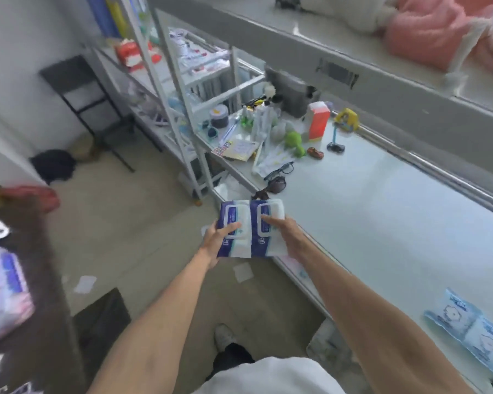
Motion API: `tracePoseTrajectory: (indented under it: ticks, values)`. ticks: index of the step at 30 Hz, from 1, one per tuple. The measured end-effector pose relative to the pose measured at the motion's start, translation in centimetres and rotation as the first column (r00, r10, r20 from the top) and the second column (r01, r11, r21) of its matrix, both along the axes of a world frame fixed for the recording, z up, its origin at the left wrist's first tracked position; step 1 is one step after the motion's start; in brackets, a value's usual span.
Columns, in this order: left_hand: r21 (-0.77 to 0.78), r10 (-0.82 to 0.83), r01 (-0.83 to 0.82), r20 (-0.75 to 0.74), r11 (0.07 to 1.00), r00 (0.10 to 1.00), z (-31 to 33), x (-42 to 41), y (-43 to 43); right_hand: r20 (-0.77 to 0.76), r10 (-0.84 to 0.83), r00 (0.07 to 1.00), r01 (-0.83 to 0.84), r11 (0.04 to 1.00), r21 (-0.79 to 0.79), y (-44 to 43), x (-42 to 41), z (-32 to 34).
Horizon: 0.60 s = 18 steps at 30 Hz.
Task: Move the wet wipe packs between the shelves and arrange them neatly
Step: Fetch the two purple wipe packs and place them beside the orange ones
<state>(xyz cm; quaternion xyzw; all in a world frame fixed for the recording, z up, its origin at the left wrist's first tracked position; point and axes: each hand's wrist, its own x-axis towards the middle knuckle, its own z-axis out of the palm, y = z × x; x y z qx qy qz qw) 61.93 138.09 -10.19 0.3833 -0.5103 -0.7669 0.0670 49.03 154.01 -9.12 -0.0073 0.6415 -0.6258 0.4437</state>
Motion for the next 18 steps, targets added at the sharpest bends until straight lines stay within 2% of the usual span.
tracePoseTrajectory:
  ticks: [7, 12, 18]
  values:
    - [0.008, 0.295, -0.296, 0.053, 0.955, 0.954, -1.1, 7.7, -11.0, -0.033, 0.265, 0.964, -0.263, 0.963, 0.051, -14.9, 4.2, 0.9]
    - [-0.037, 0.369, -0.367, 0.077, 0.930, 0.926, -1.4, 10.5, -17.5, 0.036, 0.342, 0.939, -0.344, 0.938, 0.046, -22.5, 6.2, 0.7]
    - [-0.078, 0.456, -0.451, 0.087, 0.889, 0.885, -2.2, 12.8, -23.5, 0.025, 0.428, 0.903, -0.429, 0.901, 0.068, -30.2, 7.6, 0.7]
